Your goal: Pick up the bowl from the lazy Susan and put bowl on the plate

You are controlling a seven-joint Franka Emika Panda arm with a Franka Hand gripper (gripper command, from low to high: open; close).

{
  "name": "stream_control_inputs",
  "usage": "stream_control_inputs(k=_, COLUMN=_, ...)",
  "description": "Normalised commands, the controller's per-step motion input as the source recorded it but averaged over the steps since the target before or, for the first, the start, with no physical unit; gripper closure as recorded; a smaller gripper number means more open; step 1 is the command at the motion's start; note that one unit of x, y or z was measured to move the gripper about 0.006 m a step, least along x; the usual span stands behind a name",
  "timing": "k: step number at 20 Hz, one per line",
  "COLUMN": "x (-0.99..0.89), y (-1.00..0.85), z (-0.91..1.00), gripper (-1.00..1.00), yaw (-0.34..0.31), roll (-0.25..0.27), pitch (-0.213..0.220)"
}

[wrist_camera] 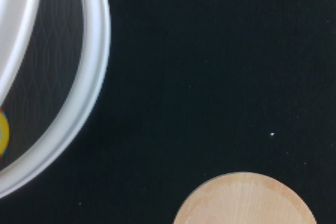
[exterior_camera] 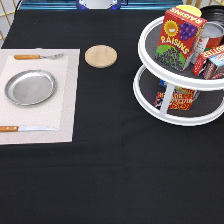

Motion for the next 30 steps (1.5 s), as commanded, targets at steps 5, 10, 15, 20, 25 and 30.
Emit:
stream_control_inputs(k=5, x=0.12, y=0.13, z=0.04, gripper=-1.0, yaw=0.007, roll=0.026, pitch=0.043)
stream_control_inputs(k=10, x=0.43, y=0.39, z=0.25, gripper=-1.0, yaw=0.086, roll=0.09, pitch=0.122)
stream_control_inputs(k=15, x=0.52, y=0.39, z=0.2, gripper=-1.0, yaw=0.107, roll=0.101, pitch=0.082)
stream_control_inputs(k=20, x=0.71, y=0.35, z=0.18, gripper=-1.0, yaw=0.059, roll=0.085, pitch=0.077)
stream_control_inputs(k=25, x=0.86, y=0.17, z=0.24, gripper=-1.0, yaw=0.003, roll=0.089, pitch=0.062)
stream_control_inputs(k=30, x=0.76, y=0.08, z=0.15, gripper=-1.0, yaw=0.0, roll=0.132, pitch=0.064)
